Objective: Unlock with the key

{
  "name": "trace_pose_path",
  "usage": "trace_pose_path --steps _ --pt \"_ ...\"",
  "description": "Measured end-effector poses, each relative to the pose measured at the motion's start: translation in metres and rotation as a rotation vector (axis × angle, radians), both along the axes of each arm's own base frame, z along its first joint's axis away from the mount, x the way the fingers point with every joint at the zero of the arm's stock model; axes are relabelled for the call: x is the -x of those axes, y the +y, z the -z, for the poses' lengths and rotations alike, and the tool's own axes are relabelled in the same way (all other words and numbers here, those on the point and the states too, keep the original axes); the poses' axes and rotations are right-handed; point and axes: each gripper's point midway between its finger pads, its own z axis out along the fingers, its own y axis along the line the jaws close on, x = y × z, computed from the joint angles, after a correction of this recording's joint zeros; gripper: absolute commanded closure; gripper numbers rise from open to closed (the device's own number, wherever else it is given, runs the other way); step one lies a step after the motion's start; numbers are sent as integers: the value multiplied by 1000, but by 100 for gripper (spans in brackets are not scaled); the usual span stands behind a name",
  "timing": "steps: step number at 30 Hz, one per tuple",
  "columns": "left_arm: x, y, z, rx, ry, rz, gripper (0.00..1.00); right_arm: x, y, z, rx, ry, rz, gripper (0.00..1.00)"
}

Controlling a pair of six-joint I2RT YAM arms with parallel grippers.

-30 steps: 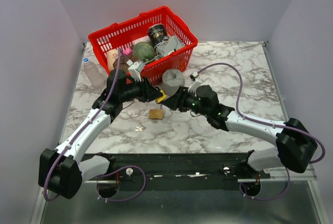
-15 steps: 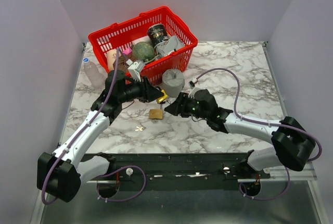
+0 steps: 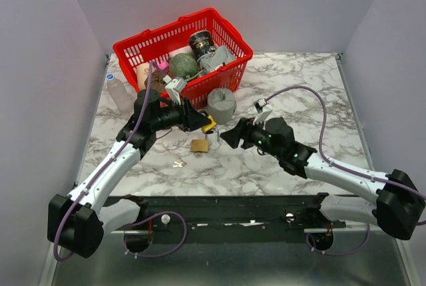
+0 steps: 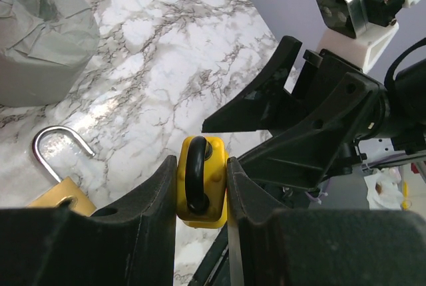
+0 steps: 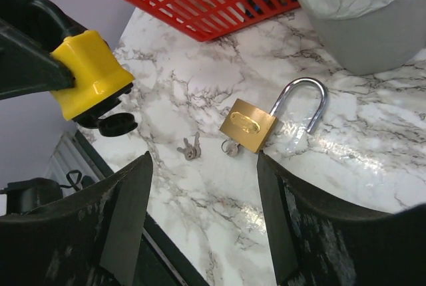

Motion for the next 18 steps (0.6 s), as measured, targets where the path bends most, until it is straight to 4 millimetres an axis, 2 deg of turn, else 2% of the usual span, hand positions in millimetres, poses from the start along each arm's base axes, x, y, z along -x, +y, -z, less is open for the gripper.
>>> trace_pose_path --steps 8,18 --pt "5 -3 -5 19 -15 38 100 -13 1 5 51 -23 33 28" --pt "5 -5 -5 23 -12 49 100 -18 8 -7 20 -51 31 28"
